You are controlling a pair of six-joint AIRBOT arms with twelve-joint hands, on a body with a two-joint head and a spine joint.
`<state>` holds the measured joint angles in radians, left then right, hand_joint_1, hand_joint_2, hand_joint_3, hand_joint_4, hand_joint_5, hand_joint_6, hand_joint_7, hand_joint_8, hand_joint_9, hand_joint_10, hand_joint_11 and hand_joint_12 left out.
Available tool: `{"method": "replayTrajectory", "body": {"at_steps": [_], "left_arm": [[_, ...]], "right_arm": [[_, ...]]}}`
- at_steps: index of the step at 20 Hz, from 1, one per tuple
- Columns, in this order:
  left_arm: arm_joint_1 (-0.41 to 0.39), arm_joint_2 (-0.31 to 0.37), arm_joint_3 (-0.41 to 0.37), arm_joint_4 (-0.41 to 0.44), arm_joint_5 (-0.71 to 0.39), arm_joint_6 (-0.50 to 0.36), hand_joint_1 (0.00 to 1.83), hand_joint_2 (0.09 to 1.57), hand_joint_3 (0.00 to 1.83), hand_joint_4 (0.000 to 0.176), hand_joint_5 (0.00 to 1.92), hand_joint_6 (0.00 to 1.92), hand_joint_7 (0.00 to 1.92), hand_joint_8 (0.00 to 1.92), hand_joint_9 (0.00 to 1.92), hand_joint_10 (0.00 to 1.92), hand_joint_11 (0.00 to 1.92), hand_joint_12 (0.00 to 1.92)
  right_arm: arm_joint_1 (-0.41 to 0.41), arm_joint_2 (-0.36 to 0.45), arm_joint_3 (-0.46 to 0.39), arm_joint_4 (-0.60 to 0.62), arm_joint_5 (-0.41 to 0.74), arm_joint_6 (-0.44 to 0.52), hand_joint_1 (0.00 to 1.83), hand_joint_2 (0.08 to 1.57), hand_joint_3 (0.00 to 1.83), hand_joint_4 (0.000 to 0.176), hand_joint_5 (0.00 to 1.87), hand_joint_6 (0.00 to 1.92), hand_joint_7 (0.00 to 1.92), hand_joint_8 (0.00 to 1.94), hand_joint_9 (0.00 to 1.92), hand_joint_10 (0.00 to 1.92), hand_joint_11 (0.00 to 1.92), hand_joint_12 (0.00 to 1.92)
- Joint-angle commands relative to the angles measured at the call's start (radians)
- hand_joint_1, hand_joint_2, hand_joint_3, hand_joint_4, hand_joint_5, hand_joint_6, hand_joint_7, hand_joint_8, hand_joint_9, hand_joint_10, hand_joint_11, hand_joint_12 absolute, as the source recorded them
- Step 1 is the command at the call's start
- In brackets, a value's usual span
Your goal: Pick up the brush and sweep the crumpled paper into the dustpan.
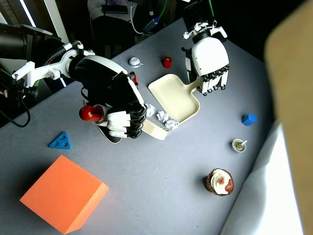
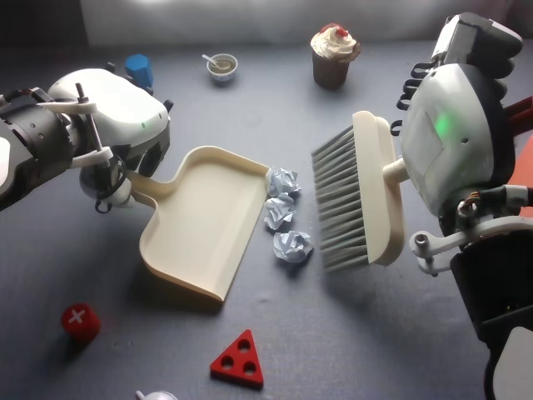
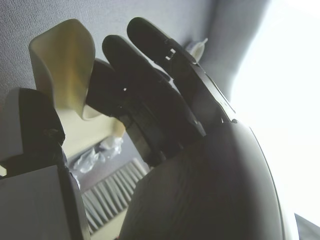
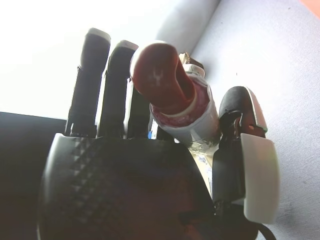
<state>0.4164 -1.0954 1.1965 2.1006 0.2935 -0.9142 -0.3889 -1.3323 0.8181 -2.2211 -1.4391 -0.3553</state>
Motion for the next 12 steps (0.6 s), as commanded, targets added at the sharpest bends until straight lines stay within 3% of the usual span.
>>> {"method": "replayTrajectory", "body": {"at_steps": [1,5,12], "left_arm": [[-0.007,0.002,-0.001,0.030,0.069,0.007,1.26,1.06,0.00,0.000,1.07,0.99,1.15,0.55,1.14,0.00,0.74,0.79],[-0.008,0.002,-0.002,0.030,0.069,0.007,1.25,1.08,0.00,0.000,1.04,1.04,1.11,0.62,1.13,0.00,0.69,0.85],[-0.005,0.002,-0.005,0.030,0.069,0.007,1.26,1.07,0.00,0.000,1.06,1.01,1.15,0.56,1.15,0.00,0.76,0.80]], "right_arm": [[0.012,0.007,0.001,-0.103,-0.085,-0.012,0.30,1.41,0.00,0.018,0.85,1.92,0.83,1.94,0.68,1.92,0.65,1.92],[0.018,0.005,0.002,-0.106,-0.084,-0.013,0.57,1.45,0.00,0.024,0.84,1.92,0.86,1.94,0.74,1.92,0.71,1.92],[0.019,0.029,-0.006,-0.090,-0.077,-0.013,0.63,1.47,0.00,0.019,0.82,1.92,0.85,1.94,0.76,1.92,0.75,1.92]]}}
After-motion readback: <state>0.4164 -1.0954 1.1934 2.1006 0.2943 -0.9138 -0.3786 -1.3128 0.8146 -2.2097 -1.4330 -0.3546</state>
